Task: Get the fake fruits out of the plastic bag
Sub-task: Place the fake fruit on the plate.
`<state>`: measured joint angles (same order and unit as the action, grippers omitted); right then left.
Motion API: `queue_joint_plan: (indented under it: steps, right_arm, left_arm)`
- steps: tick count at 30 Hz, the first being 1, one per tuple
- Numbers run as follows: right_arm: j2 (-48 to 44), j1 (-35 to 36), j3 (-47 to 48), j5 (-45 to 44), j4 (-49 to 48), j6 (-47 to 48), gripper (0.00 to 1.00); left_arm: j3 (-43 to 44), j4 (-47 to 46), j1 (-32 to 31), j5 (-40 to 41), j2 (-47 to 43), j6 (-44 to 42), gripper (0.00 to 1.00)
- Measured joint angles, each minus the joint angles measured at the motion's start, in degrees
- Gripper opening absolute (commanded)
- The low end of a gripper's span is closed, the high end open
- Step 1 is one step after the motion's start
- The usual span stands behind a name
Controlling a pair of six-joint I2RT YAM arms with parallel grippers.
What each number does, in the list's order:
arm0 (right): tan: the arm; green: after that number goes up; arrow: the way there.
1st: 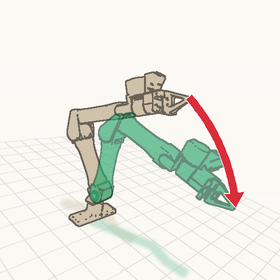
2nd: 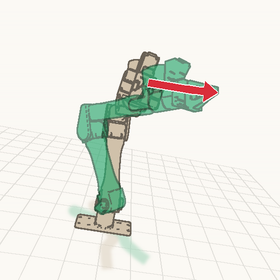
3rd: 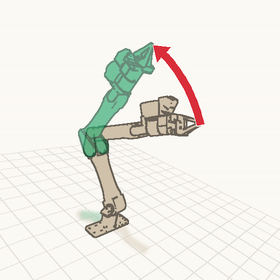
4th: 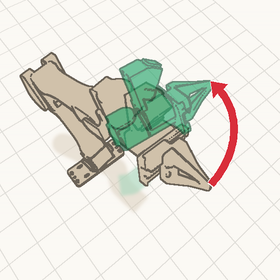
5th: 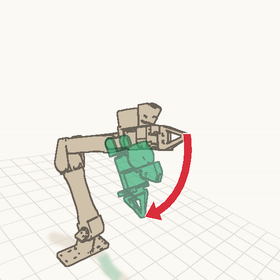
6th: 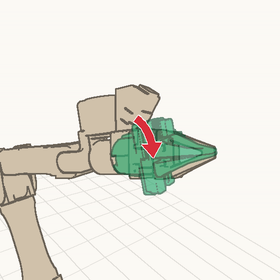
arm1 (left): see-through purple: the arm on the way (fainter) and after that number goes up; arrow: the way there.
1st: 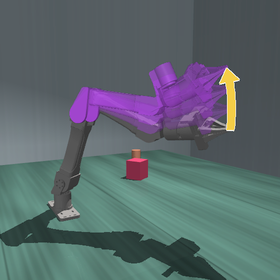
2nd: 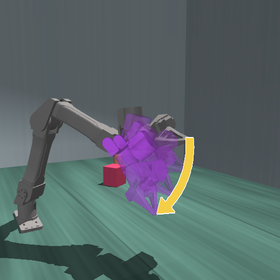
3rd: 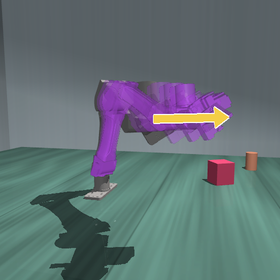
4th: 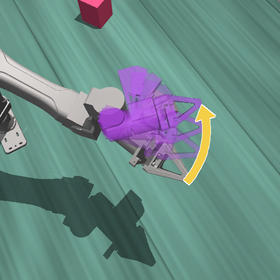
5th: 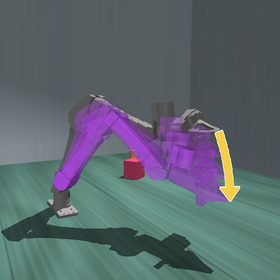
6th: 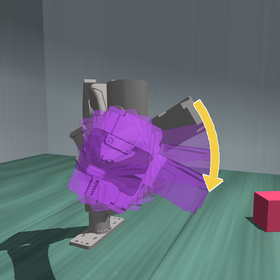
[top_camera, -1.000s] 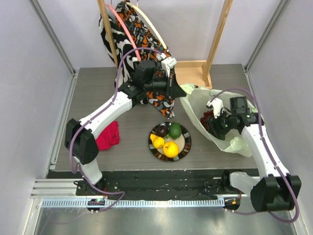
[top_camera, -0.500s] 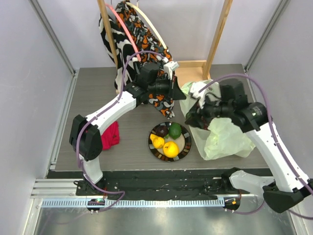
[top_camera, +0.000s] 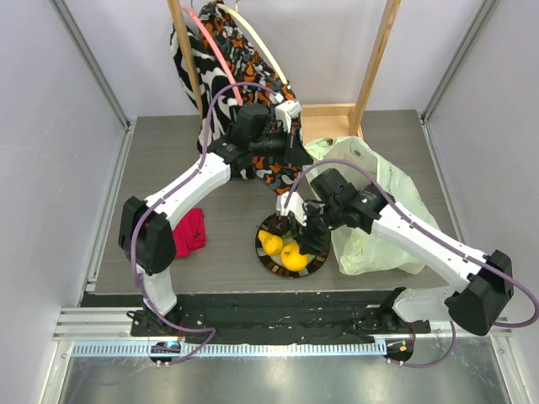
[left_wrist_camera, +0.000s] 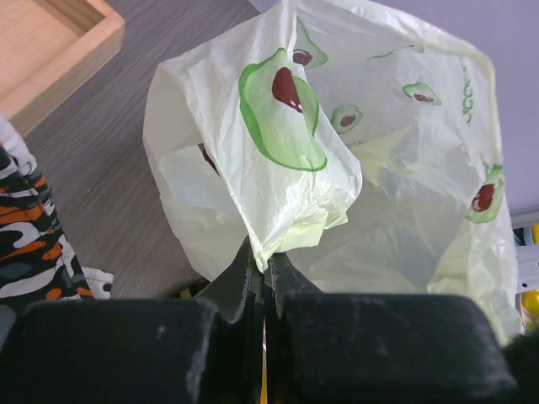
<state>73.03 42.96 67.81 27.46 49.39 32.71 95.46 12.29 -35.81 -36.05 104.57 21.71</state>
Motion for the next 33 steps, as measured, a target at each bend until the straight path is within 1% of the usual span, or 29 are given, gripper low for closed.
queue_joint_plan:
  steps: [3, 7, 15, 18, 19, 20, 21, 22, 25, 28, 31, 33]
  right_arm:
    - [0.24, -0.7, -6.23, -2.58, -1.38, 0.11, 0.26]
    - [0.52, -1.46, -10.99, -4.24, -3.67, -1.22, 0.28]
    - [1.16, -1.73, -15.78, -7.5, -10.84, -2.93, 0.34]
    - [2.27, -1.84, -17.11, -8.87, -13.35, -3.1, 0.57]
    - [2.6, -1.84, -17.46, -9.33, -14.1, -3.21, 0.69]
    - [2.82, -1.84, -17.79, -9.92, -15.1, -3.39, 0.75]
    - [3.02, -1.84, -18.03, -10.56, -15.93, -3.78, 0.85]
    - [3.1, -1.84, -18.08, -11.04, -16.46, -4.0, 0.88]
    - [3.08, -1.95, -17.42, -11.91, -16.98, -4.26, 0.91]
    - [2.62, -1.97, -14.38, -11.96, -14.67, -4.28, 0.91]
    - [-0.2, -2.01, -10.01, -11.98, -11.02, -4.68, 0.91]
    - [-4.17, -2.19, -6.58, -12.81, -8.35, -4.94, 0.89]
  left_arm:
    - [-0.11, 0.68, 0.26, 0.11, -0.13, -1.11, 0.0]
    - [-2.43, 1.29, 0.26, 0.28, -1.92, -1.81, 0.0]
    - [-4.96, 1.77, 0.24, 0.26, -3.91, -2.62, 0.0]
    - [-5.05, 1.75, 0.24, 0.26, -3.91, -2.6, 0.0]
    - [-5.07, 1.75, 0.24, 0.26, -3.91, -2.6, 0.0]
    - [-5.09, 1.73, 0.24, 0.26, -3.91, -2.6, 0.0]
    - [-5.18, 1.75, 0.26, 0.24, -3.91, -2.58, 0.0]
    - [-5.2, 1.73, 0.26, 0.24, -3.91, -2.58, 0.0]
    - [-5.38, 1.73, 0.24, 0.22, -3.91, -2.56, 0.0]
    - [-5.7, 1.66, 0.26, 0.02, -3.93, -2.51, 0.0]
    - [-6.45, 1.66, 0.26, -0.13, -3.96, -2.43, 0.0]
    - [-6.99, 1.7, 0.26, -0.42, -4.0, -2.38, 0.0]
